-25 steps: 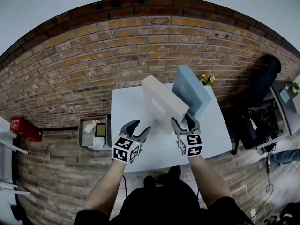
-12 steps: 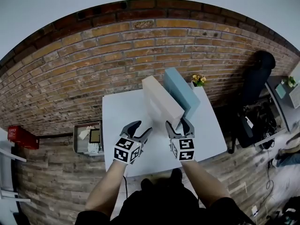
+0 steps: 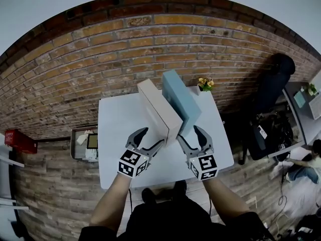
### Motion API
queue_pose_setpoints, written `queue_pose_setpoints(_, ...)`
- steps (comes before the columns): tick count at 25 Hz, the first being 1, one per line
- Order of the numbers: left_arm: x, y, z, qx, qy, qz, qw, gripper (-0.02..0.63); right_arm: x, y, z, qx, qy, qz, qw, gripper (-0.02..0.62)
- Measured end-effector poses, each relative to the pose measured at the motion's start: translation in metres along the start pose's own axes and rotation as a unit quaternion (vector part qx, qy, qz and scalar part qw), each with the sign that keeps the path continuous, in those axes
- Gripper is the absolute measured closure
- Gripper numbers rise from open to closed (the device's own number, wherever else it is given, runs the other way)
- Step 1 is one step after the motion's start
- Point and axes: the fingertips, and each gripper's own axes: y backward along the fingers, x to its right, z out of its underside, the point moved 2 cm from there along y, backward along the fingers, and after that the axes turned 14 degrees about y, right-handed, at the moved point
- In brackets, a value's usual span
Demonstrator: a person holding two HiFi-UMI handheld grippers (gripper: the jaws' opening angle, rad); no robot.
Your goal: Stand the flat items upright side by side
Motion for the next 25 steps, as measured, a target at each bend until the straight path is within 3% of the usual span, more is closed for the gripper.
queue_pose_setpoints(3, 0.002, -0.004, -0.001, 0.006, 0.005, -0.016, 0.9998, 0.264, 0.03, -0.003, 0.006, -0.007, 0.006, 0.008, 1.0, 0.269)
queue_pose_setpoints(6, 0.003, -0.005, -0.005, 0.013, 0.008, -0.032, 0.9994, 0.261, 0.042, -0.022, 0.017, -0.03, 0.009, -0.01, 0.999, 0.218)
queue_pose_setpoints(10, 0.004, -0.006, -0.006, 0.012, 0.013, -0.051, 0.9986, 0.259, 0.043, -0.045, 0.028, -0.053, 0.008, -0.041, 0.998, 0.207)
queue_pose_setpoints(18, 0.001, -0.004, -0.001, 0.006, 0.035, -0.08, 0.9962, 0.259, 0.033, -0.068, 0.039, -0.067, 0.014, -0.073, 0.995, 0.29)
queue_pose_setpoints(25, 0.004, -0.009, -0.003, 0.007, 0.031, -0.079, 0.9964, 0.259, 0.022, -0.065, 0.036, -0.04, 0.017, -0.139, 0.989, 0.296)
